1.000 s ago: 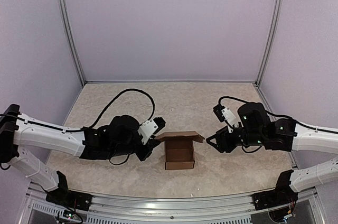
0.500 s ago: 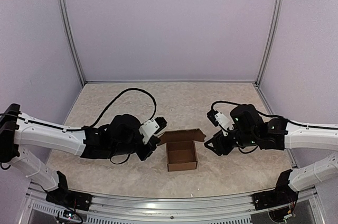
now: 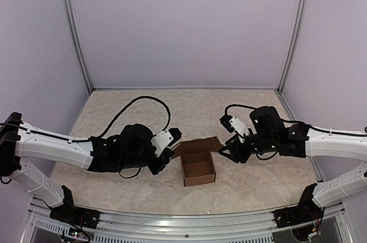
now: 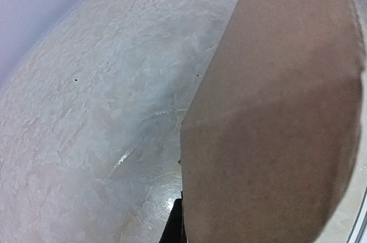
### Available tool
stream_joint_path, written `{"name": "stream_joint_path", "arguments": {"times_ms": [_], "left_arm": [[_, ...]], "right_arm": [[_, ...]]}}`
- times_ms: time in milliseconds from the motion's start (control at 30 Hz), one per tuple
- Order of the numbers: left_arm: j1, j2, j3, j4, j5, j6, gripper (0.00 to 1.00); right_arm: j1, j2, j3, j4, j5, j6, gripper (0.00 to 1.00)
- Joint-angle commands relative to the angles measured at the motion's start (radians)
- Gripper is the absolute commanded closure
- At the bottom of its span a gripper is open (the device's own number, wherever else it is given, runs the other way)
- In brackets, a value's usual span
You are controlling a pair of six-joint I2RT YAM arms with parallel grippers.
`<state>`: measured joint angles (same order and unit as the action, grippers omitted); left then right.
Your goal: Fold the paper box
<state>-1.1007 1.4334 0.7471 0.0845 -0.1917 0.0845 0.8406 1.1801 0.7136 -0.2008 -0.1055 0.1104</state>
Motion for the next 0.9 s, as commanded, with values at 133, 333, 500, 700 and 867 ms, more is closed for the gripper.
{"name": "stream_joint_path", "arguments": {"times_ms": [133, 333, 500, 700, 867], "left_arm": [[-0.005, -0.003, 0.012, -0.028, 0.003, 0.009, 1.00], [-0.003, 0.000, 0.017, -0.033, 0.000, 0.008, 1.00], [-0.002, 0.003, 0.026, -0.039, -0.002, 0.009, 1.00], [-0.002, 0.006, 0.035, -0.047, 0.000, 0.005, 1.00], [-0.001, 0.000, 0.037, -0.055, -0.002, -0.003, 1.00]], "right_arm": [[-0.016, 0.043, 0.033, 0.048, -0.056, -0.032, 0.66], [-0.017, 0.052, 0.031, 0.048, -0.057, -0.047, 0.77], [-0.017, 0.050, 0.032, 0.033, -0.012, -0.067, 0.79], [-0.016, 0.046, 0.013, 0.063, 0.025, -0.065, 0.86], [-0.016, 0.056, 0.007, 0.090, 0.002, -0.056, 0.91]]}}
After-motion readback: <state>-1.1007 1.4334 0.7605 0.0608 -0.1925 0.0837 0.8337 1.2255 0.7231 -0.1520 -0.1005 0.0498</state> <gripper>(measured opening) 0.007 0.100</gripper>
